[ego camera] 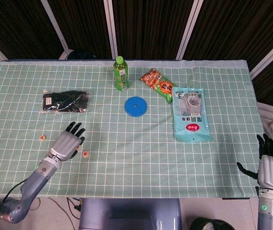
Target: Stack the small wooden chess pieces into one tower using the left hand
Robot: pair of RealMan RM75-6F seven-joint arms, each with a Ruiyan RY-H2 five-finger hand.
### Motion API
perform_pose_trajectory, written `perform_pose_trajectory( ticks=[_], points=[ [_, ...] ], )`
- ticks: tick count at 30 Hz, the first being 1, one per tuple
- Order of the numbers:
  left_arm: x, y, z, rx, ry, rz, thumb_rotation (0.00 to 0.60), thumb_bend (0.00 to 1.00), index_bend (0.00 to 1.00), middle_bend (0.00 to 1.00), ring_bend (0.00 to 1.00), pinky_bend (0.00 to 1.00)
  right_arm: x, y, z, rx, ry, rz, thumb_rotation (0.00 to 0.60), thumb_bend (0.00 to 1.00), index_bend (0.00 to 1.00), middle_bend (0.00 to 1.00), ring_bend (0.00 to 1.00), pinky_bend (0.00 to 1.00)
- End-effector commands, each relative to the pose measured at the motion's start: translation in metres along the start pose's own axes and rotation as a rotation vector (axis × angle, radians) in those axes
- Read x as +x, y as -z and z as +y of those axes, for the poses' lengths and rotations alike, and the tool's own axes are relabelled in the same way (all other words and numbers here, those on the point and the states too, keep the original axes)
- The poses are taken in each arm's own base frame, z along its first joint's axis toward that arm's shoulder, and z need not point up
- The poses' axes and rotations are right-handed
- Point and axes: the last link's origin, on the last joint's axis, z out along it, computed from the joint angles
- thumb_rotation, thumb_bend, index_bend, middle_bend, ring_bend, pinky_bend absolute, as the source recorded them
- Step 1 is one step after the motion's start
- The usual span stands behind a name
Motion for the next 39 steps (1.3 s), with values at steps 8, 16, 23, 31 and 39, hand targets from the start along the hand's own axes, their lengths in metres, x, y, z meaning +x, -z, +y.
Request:
perform_pose_trajectory(
  ticks=[8, 16, 23, 31, 39],
  points=[
    [-0.005, -0.002, 0.008, -0.024, -0.015, -0.023, 0.6, 0.31, 0.54, 0.18, 0.0, 0.09, -0.001, -0.001, 0.001, -0.007, 0.001, -0.002, 0.6, 0.25, 0.06, 0.0, 0.02, 0.0],
    [-0.01, -0.005, 0.014, -0.037, -0.029, -0.03, 0.6, 0.31, 0.54, 0.18, 0.0, 0.09, -0.001, -0.001, 0.001, -0.006, 0.0, 0.001, 0.6, 0.25, 0.06, 0.0, 0.02, 0.0],
    [-0.01, -0.007, 0.019, -0.05, -0.027, -0.019, 0.6, 0.31, 0.54, 0.18, 0.0, 0.09, -0.001, -0.001, 0.001, -0.007, 0.001, -0.004, 0.6, 0.25, 0.06, 0.0, 0.02, 0.0],
    [-0.012, -0.008, 0.024, -0.062, -0.043, -0.018, 0.6, 0.31, 0.53, 0.18, 0.0, 0.09, 0.0, -0.001, 0.001, -0.013, -0.004, 0.001, 0.6, 0.25, 0.06, 0.0, 0.02, 0.0],
    [-0.013, -0.009, 0.026, -0.061, -0.049, -0.016, 0.6, 0.31, 0.53, 0.18, 0.0, 0.09, 0.001, -0.001, 0.002, -0.015, -0.008, -0.001, 0.6, 0.25, 0.06, 0.0, 0.02, 0.0]
  ],
)
